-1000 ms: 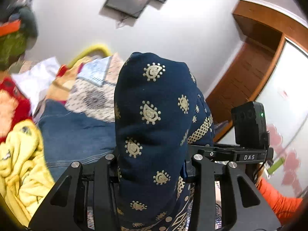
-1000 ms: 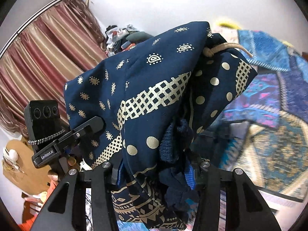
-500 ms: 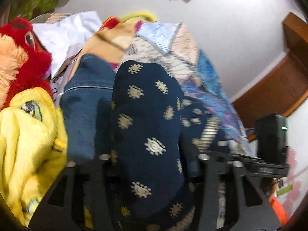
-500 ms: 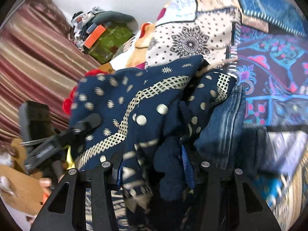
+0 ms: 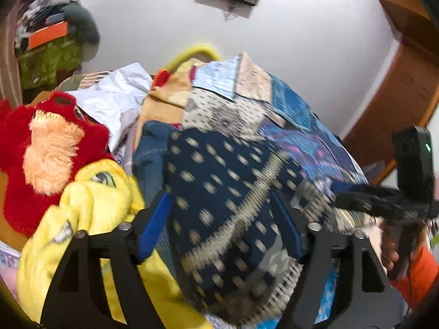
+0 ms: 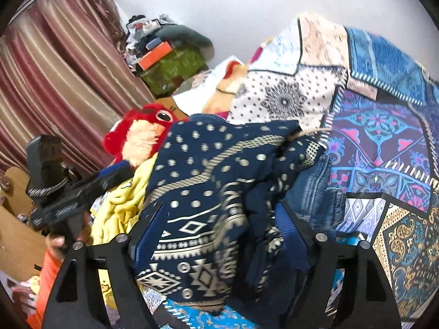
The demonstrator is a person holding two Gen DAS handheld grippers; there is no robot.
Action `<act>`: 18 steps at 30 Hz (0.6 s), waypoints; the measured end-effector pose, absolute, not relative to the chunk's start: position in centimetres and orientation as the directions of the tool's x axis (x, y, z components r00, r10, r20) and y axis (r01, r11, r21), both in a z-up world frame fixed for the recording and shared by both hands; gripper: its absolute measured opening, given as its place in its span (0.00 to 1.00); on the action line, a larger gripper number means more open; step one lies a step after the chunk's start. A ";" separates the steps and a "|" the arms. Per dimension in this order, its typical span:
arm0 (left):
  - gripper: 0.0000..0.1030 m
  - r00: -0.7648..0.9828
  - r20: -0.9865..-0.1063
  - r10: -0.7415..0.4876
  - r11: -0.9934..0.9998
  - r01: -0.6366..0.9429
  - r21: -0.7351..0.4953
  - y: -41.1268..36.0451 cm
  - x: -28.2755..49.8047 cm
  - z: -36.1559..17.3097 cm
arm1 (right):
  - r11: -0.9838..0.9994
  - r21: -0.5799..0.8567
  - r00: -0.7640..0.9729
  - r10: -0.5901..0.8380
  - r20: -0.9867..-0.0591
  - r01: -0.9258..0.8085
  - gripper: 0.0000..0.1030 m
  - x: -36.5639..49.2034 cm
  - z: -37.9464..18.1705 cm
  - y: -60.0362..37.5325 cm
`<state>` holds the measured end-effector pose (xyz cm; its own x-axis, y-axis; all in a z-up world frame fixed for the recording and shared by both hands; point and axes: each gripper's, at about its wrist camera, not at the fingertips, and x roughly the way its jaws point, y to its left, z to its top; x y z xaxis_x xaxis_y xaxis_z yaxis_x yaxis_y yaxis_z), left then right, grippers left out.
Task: Fold large clothes
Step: 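Lower the navy bundle onto the quilt and open both tools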
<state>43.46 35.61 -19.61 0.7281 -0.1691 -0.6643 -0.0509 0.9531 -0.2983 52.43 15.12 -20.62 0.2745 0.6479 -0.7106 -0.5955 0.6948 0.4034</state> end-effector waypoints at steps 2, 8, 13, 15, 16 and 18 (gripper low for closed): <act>0.89 0.715 -0.676 -0.180 0.958 -0.029 -0.285 34.3 42.8 -20.2 | 0.721 0.368 0.294 0.613 -0.733 -0.587 0.77 52.1 -21.4 15.7; 0.91 0.608 -0.781 -0.144 0.979 -0.029 -0.204 30.6 41.7 -25.5 | 0.783 0.322 0.261 0.514 -0.817 -0.533 0.77 53.9 -26.6 14.5; 0.91 0.628 -0.768 -0.123 0.983 -0.028 -0.180 29.4 39.3 -25.9 | 0.771 0.305 0.251 0.508 -0.824 -0.559 0.77 52.7 -26.7 10.8; 0.91 0.636 -0.764 -0.107 0.984 -0.040 -0.171 29.1 38.4 -25.6 | 0.778 0.254 0.279 0.478 -0.833 -0.575 0.77 51.6 -25.9 10.0; 0.91 0.640 -0.761 -0.102 0.984 -0.045 -0.170 29.0 37.9 -25.4 | 0.780 0.222 0.301 0.463 -0.833 -0.585 0.77 50.7 -25.0 9.5; 0.91 0.635 -0.766 -0.103 0.984 -0.045 -0.170 28.5 36.9 -24.6 | 0.775 0.185 0.342 0.462 -0.819 -0.604 0.77 49.0 -23.3 8.7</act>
<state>36.86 28.47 -24.57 0.6347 -0.1034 -0.7658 -0.0448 0.9844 -0.1699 49.02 8.71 -23.32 0.3415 0.4619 -0.8186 -0.6044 0.7749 0.1851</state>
